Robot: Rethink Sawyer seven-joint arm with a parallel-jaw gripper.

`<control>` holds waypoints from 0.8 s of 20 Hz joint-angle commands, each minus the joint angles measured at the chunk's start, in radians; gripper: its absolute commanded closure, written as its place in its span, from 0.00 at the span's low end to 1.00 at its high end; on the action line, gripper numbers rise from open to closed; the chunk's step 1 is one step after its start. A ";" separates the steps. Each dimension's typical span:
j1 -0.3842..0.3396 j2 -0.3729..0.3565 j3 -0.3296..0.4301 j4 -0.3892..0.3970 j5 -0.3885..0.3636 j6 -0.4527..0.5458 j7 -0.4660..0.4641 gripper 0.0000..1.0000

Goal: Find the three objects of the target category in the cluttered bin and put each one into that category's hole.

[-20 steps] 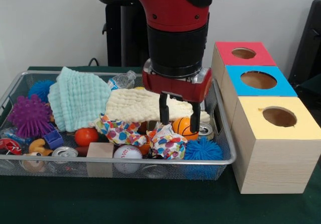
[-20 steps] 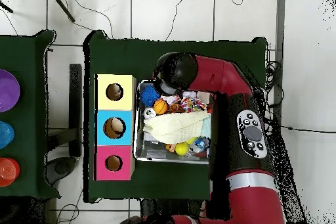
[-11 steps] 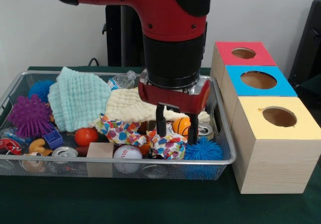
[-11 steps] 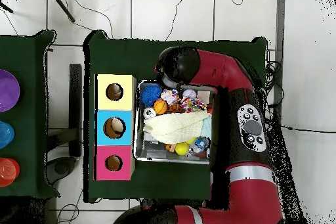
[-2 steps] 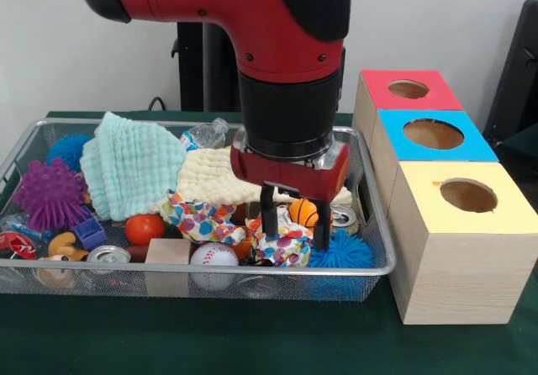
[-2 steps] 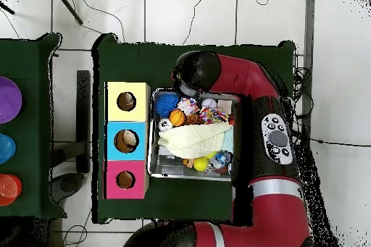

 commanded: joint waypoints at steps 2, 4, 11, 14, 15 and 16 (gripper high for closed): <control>-0.010 -0.004 0.047 0.139 -0.030 -0.081 -0.026 0.00; -0.017 -0.003 0.053 0.145 -0.030 -0.096 -0.034 0.00; -0.048 -0.017 0.065 0.208 -0.033 -0.162 -0.056 0.00; -0.053 -0.018 0.064 0.216 -0.035 -0.171 -0.059 0.00; -0.053 -0.017 0.064 0.215 -0.035 -0.173 -0.058 0.00; -0.053 -0.018 0.063 0.217 -0.035 -0.176 -0.056 0.00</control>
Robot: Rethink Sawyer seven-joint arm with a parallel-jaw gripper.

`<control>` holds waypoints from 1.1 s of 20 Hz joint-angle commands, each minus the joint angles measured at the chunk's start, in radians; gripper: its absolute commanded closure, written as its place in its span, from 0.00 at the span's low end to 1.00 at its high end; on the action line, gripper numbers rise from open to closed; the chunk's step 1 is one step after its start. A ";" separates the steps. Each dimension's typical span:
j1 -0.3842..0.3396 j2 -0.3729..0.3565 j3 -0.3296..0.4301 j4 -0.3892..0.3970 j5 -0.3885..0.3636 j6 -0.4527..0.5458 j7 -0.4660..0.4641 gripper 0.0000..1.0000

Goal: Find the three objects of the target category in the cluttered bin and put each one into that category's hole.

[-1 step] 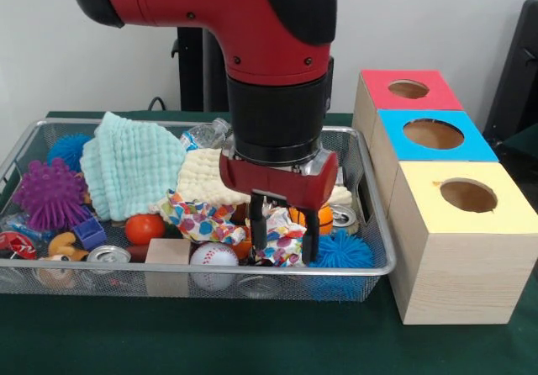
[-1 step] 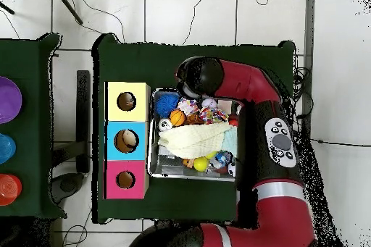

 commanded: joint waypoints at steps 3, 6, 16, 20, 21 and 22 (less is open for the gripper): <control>-0.031 -0.011 0.062 0.169 -0.033 -0.058 -0.047 0.00; -0.025 -0.019 0.056 0.182 -0.033 -0.066 -0.030 0.00; -0.020 -0.024 0.056 0.228 -0.038 -0.102 -0.010 0.00; -0.032 -0.011 0.072 0.245 -0.042 -0.132 -0.025 0.00; -0.036 -0.007 0.077 0.245 -0.043 -0.135 -0.032 0.00; -0.040 -0.002 0.081 0.245 -0.044 -0.139 -0.039 0.00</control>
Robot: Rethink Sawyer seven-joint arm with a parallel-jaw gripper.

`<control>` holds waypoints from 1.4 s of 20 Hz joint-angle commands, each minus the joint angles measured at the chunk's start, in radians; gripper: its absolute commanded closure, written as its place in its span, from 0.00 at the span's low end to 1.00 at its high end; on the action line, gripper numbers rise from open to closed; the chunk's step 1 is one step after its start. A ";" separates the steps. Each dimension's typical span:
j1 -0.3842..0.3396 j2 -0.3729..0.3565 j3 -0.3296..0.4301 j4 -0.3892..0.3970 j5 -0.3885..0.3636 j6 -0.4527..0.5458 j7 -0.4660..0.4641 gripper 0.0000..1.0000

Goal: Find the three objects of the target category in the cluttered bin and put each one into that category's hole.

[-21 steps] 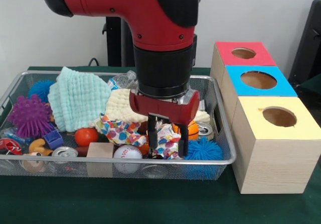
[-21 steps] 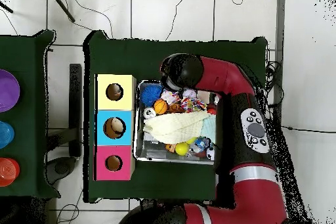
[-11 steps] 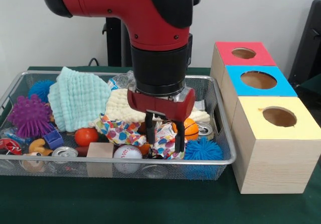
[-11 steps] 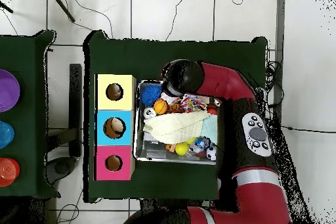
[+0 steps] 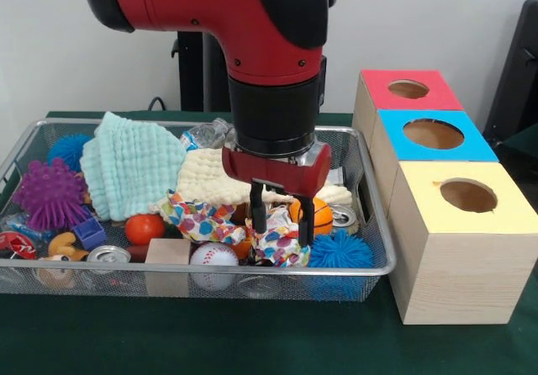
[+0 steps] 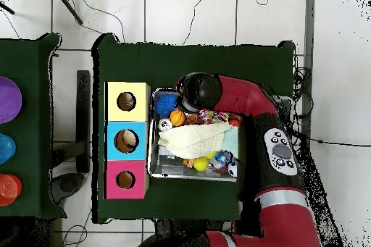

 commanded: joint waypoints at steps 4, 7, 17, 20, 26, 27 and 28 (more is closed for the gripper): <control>-0.032 0.043 0.090 0.113 -0.035 -0.088 -0.051 0.00; -0.027 0.052 0.088 0.097 -0.034 -0.081 -0.052 0.00; -0.027 0.078 0.096 0.075 -0.034 -0.079 -0.063 0.00; -0.025 0.089 0.099 0.059 -0.033 -0.066 -0.070 0.00; -0.029 0.120 0.110 0.017 -0.038 -0.035 -0.105 0.00; -0.030 0.126 0.113 0.008 -0.038 -0.026 -0.111 0.00; -0.031 0.131 0.116 0.000 -0.038 -0.018 -0.118 0.00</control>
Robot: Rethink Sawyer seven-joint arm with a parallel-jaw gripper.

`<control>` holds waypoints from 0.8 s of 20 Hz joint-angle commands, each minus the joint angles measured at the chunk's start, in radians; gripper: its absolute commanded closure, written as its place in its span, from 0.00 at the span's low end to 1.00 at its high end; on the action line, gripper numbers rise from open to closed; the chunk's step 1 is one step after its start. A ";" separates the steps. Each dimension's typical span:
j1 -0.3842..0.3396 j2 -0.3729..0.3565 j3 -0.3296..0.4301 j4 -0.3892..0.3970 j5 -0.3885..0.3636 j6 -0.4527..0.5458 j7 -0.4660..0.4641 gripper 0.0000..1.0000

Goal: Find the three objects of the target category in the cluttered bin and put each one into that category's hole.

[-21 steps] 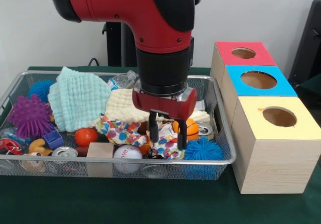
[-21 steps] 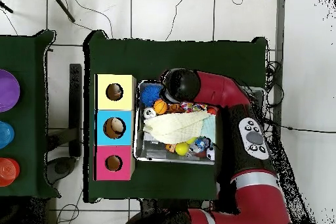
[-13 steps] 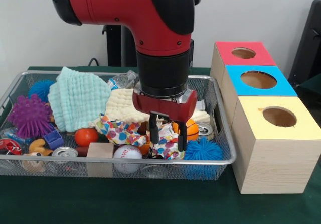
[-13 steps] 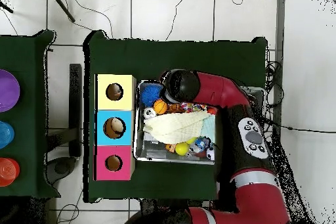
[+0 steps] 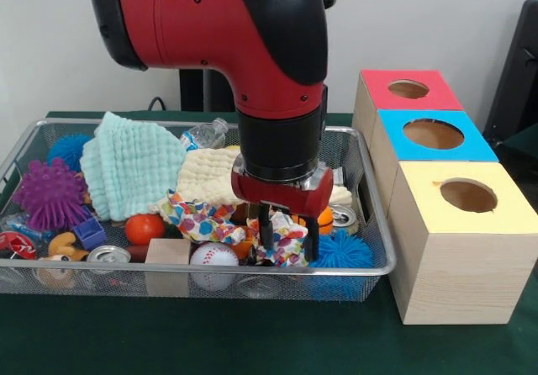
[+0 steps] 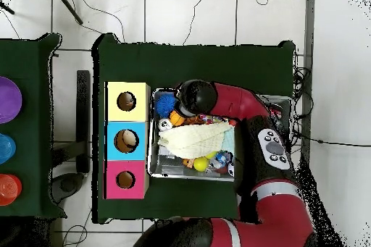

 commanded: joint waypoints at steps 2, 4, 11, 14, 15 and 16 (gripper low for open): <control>-0.029 0.068 0.108 -0.021 -0.036 0.047 -0.122 0.00; -0.029 0.070 0.110 -0.042 -0.031 0.083 -0.128 0.00; -0.037 0.016 0.121 0.007 -0.013 0.150 -0.122 0.00; -0.041 -0.038 0.122 0.046 -0.001 0.206 -0.117 0.00; -0.042 -0.051 0.123 0.051 0.001 0.226 -0.118 0.00; -0.046 -0.061 0.126 0.056 0.003 0.243 -0.121 0.00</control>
